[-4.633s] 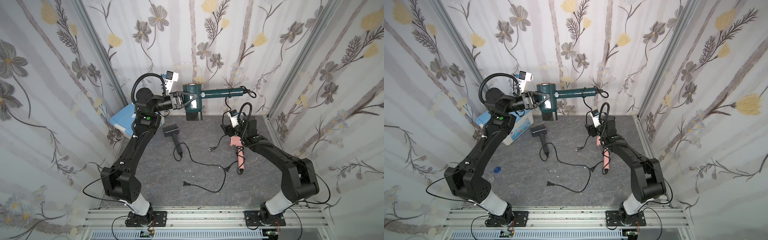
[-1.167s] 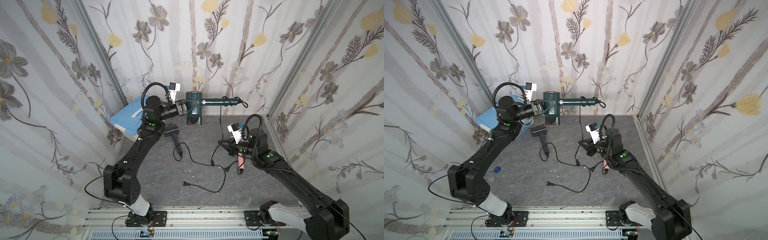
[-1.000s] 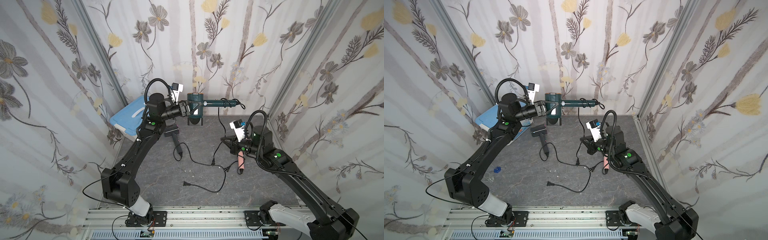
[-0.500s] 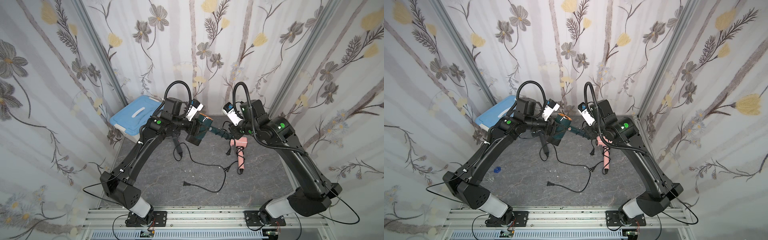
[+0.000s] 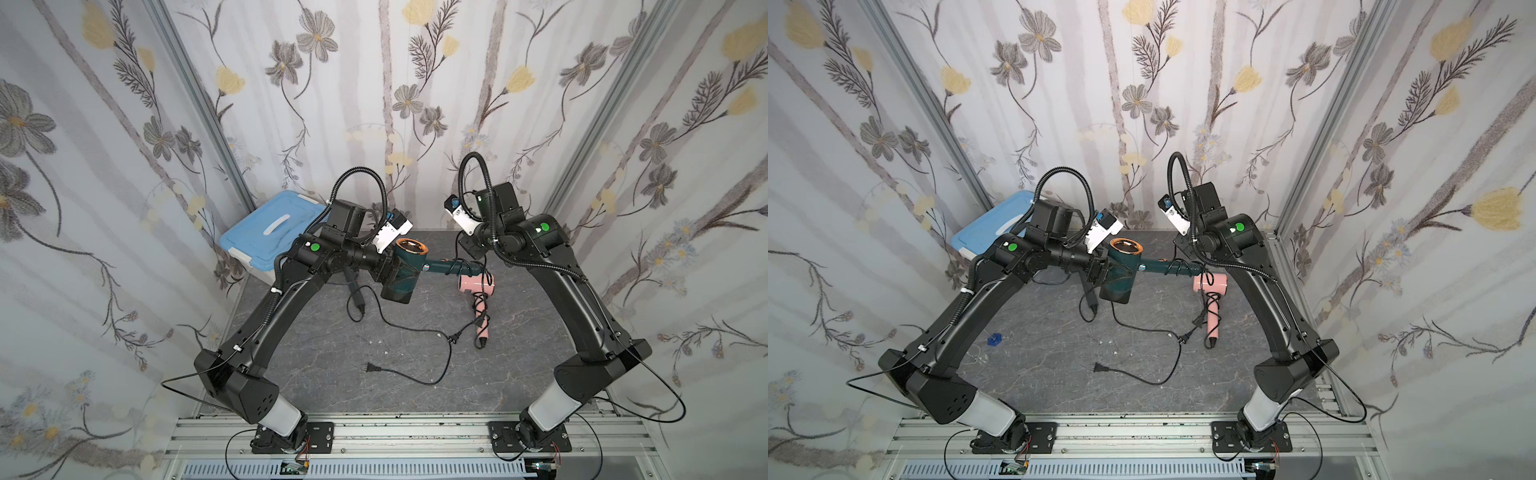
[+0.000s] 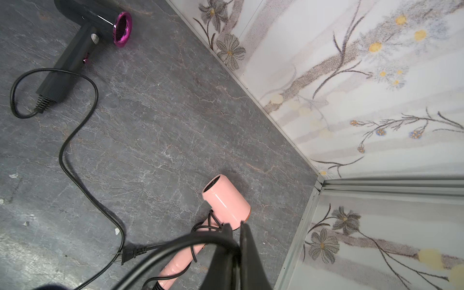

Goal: Wrap the cord around the hair dryer
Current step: Wrap the power cord around the hair dryer.

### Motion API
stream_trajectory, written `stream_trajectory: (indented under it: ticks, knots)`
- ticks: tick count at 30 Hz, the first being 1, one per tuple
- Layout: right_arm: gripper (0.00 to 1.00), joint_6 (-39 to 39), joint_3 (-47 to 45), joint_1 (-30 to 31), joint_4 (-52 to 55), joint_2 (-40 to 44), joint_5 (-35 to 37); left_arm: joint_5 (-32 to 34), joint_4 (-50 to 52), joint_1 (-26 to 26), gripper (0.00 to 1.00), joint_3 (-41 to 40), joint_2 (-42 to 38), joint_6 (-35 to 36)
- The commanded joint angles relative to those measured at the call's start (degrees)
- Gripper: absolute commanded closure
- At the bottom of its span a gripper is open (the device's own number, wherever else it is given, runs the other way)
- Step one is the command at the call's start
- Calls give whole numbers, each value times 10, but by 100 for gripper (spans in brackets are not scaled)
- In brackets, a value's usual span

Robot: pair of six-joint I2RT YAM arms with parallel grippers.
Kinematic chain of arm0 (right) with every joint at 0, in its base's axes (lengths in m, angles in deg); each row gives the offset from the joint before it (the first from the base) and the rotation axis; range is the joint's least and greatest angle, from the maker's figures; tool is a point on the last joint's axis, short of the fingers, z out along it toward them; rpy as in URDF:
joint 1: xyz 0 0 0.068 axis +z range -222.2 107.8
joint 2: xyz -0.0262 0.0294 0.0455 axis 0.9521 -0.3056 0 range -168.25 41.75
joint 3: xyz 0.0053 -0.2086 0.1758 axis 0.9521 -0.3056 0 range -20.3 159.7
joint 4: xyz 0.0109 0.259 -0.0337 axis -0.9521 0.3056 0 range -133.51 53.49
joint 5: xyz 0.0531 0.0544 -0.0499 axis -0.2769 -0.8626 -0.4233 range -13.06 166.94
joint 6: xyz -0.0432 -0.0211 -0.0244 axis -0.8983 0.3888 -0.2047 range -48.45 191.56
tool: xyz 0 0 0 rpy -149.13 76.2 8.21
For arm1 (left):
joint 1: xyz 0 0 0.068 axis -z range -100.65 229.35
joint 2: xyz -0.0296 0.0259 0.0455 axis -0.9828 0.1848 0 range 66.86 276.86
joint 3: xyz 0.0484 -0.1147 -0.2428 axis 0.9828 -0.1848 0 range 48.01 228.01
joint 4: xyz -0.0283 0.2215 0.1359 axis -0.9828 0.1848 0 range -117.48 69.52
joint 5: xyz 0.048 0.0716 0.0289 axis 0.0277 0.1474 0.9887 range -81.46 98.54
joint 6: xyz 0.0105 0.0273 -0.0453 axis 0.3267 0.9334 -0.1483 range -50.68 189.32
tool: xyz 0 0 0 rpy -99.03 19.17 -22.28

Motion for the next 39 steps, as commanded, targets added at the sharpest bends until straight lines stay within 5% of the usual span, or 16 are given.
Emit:
stream_trajectory:
  ticks: [1, 5, 8, 16, 26, 30, 35, 39]
  knots:
    - [100, -36, 0, -12, -86, -40, -2, -79, 34, 11, 100, 16, -5, 35]
    - [100, -21, -4, -10, -56, -64, 19, 29, 43, 12, 100, 12, -15, 51]
    - [100, -12, -22, -6, -63, -32, 7, 51, 33, 6, 100, -7, -24, 52]
    - [100, -28, -42, -34, -122, 16, -209, -98, 11, 3, 100, -4, -2, 31]
    - [100, -54, -58, -90, -124, -57, -505, -259, -117, -22, 100, -34, 21, -58]
    - [61, -31, -68, -109, -121, -51, -538, -275, -152, -41, 100, -37, 28, -91]
    - [36, 9, -89, -138, -130, -2, -519, -306, -292, -76, 100, -85, 35, -198]
    - [25, 32, -85, -152, -125, 29, -490, -315, -335, -80, 100, -98, 51, -232]
